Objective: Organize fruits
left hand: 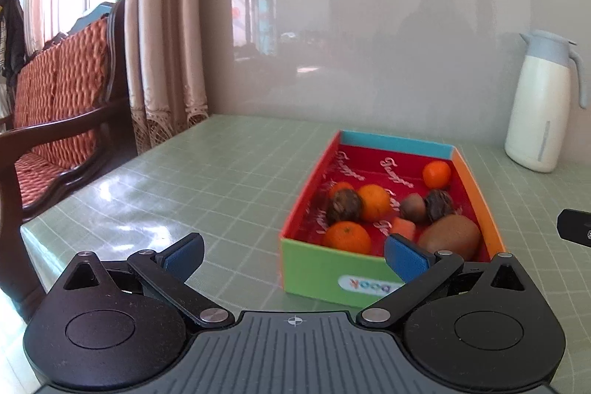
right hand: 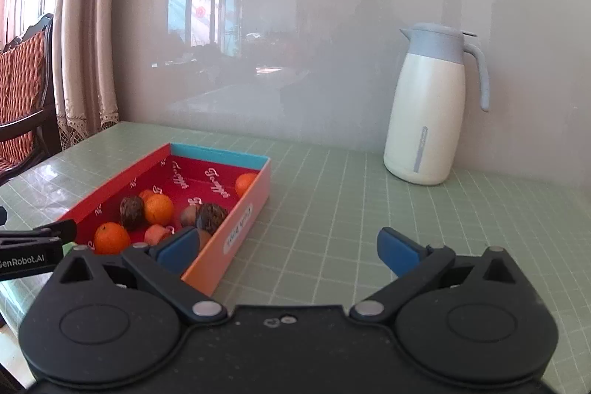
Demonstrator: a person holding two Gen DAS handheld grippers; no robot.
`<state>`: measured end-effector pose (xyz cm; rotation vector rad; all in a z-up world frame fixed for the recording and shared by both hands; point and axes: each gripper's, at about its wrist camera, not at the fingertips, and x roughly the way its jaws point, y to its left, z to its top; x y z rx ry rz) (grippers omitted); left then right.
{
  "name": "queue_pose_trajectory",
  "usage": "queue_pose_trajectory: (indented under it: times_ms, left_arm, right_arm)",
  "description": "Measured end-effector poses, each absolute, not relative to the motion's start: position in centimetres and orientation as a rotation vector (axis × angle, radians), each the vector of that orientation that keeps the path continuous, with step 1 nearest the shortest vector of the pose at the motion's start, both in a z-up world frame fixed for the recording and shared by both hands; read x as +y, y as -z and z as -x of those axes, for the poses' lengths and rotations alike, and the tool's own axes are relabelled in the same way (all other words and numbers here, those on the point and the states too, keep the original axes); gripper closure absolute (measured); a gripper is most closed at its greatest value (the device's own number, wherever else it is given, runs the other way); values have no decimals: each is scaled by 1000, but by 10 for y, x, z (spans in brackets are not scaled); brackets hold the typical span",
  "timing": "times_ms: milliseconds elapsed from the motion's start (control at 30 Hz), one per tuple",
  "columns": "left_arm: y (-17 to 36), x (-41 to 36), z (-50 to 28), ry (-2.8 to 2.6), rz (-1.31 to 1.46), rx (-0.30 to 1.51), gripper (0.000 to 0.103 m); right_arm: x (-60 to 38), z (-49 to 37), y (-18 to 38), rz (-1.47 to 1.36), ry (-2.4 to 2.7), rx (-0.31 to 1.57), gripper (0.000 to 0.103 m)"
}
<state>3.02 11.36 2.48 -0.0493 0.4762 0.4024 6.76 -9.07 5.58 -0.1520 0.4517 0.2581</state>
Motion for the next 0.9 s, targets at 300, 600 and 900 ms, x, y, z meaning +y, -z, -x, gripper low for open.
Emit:
queue_pose_trajectory:
  times_ms: [300,600,900]
  left_arm:
    - [-16,84,15,-344,27,503,0]
    - [-11,82,35,-367,52,512,0]
    - [-23,81,43,-378,87,471,0]
  right_arm:
    - [-109,-20,-29,110,-197,532,0]
    - [-97,2,-13,171,-188,531,0]
    - [-88,-2,-12,143,-203,510,0]
